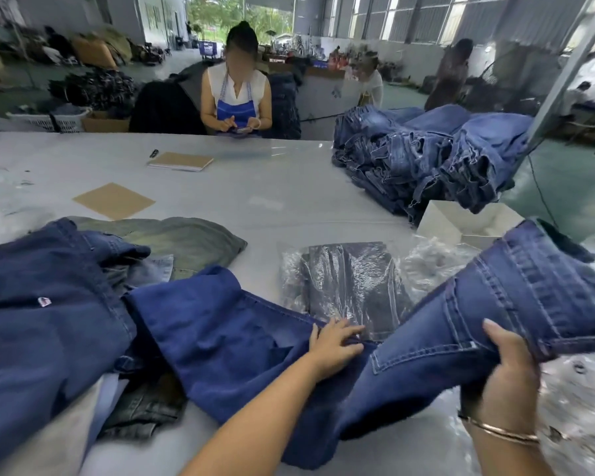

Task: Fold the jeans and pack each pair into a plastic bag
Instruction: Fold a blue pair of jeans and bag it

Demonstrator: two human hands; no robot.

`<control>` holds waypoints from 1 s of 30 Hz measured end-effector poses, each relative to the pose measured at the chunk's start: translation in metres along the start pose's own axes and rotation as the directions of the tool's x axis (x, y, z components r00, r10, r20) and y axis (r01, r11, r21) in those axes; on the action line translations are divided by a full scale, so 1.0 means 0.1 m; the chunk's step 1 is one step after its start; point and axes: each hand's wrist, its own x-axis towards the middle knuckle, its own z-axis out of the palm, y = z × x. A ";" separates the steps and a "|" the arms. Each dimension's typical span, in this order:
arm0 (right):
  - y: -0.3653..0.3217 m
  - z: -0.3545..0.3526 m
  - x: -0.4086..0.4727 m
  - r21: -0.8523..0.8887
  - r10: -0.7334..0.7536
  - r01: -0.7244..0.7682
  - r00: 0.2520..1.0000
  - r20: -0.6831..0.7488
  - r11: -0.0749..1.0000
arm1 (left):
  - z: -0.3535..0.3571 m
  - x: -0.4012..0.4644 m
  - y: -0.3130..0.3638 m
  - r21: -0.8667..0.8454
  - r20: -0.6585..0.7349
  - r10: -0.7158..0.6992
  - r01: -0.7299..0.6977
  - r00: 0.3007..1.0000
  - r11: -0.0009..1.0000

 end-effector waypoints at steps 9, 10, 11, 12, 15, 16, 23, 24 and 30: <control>1.08 0.64 -0.76 -0.824 0.537 0.458 0.626 0.566 0.334 | -0.29 -0.74 -0.22 -0.938 -0.046 -0.140 -0.091 0.989 -0.333; 1.26 0.56 -0.82 -0.824 0.664 0.525 0.540 0.517 0.214 | -0.28 -0.81 -0.37 -0.965 0.039 -0.259 -0.031 0.965 -0.262; 1.42 0.44 -0.86 -0.808 0.748 0.577 0.482 0.456 0.121 | -0.27 -0.88 -0.54 -0.984 0.112 -0.368 0.051 0.923 -0.170; 1.53 0.32 -0.88 -0.778 0.812 0.626 0.431 0.394 0.046 | -0.27 -0.91 -0.72 -0.987 0.150 -0.486 0.103 0.861 -0.123; 1.74 0.00 -0.91 -0.638 0.899 0.770 0.282 0.336 -0.003 | -0.27 -1.03 -1.13 -0.973 0.155 -0.698 -0.016 0.699 -0.232; 1.75 -0.05 -0.91 -0.625 0.900 0.780 0.259 0.351 0.019 | -0.24 -1.08 -1.17 -0.960 0.143 -0.722 -0.082 0.677 -0.268; 1.62 -0.03 -0.79 -0.698 0.701 0.692 0.405 0.587 0.184 | -0.09 -1.25 -0.95 -0.979 -0.157 -0.737 -0.004 0.657 0.205; 1.59 -0.02 -0.75 -0.715 0.652 0.665 0.446 0.613 0.217 | -0.12 -1.27 -0.93 -0.970 -0.177 -0.751 0.016 0.636 0.243; 1.46 0.09 -0.47 -0.789 0.671 0.604 0.541 0.507 0.110 | -0.39 -1.67 -1.04 -0.975 -0.035 -0.690 0.127 0.723 0.182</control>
